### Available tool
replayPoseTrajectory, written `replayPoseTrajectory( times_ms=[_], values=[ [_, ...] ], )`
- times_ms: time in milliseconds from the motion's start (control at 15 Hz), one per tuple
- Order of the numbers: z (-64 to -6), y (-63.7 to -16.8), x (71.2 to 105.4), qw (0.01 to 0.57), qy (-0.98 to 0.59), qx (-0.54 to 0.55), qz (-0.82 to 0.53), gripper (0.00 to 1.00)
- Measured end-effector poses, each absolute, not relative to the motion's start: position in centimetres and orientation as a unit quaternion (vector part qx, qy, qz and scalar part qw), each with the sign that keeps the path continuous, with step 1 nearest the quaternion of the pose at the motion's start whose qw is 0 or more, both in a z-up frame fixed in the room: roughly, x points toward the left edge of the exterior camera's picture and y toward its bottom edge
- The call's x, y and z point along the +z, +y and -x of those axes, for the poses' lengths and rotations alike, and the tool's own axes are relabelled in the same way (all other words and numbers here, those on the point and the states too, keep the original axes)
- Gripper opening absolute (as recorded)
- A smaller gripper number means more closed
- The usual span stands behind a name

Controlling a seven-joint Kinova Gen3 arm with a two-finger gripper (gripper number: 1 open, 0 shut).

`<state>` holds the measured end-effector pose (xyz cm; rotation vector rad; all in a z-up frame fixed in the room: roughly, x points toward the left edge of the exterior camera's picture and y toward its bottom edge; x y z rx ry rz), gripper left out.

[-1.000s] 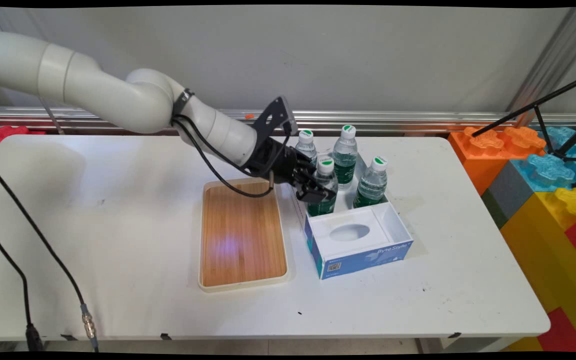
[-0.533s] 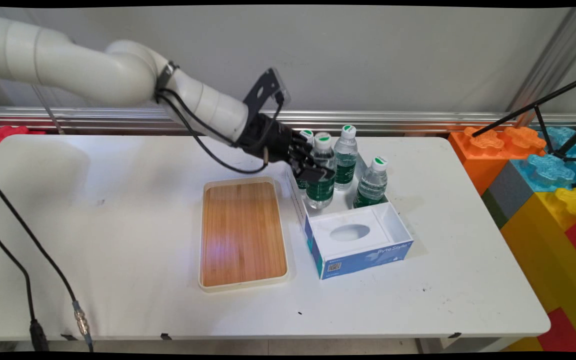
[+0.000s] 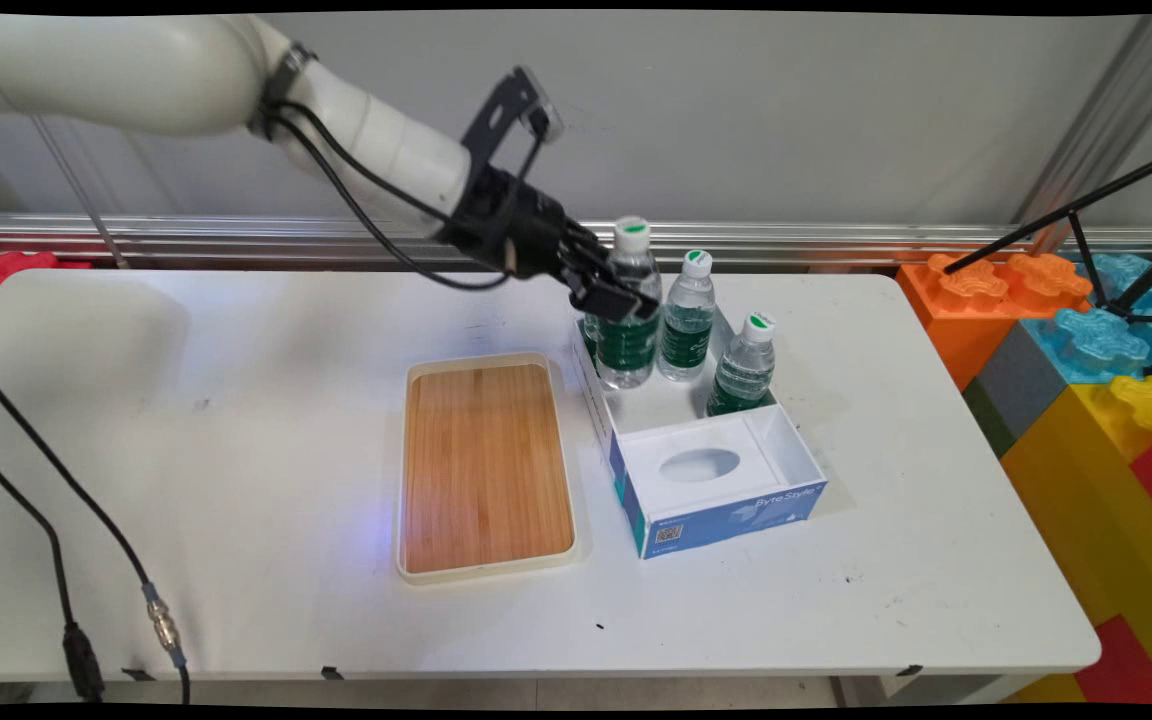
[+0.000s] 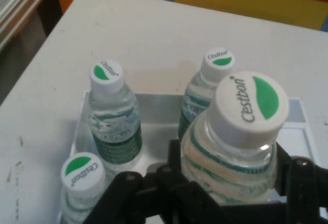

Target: Place the picked object on the tray

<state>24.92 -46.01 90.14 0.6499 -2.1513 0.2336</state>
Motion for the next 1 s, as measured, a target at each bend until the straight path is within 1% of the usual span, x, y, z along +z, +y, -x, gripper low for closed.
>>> replayPoseTrajectory(
  times_ms=[333,533,800,1000],
  values=[
    [-27.7,-43.7,93.6,0.411,-0.869,0.089,-0.261,0.0],
    [-30.0,-41.6,94.2,0.403,-0.876,0.083,-0.254,0.0],
    [-32.2,-38.7,92.9,0.4,-0.883,0.072,-0.236,0.0],
    [-32.7,-36.8,91.0,0.399,-0.888,0.064,-0.218,0.0]
  ],
)
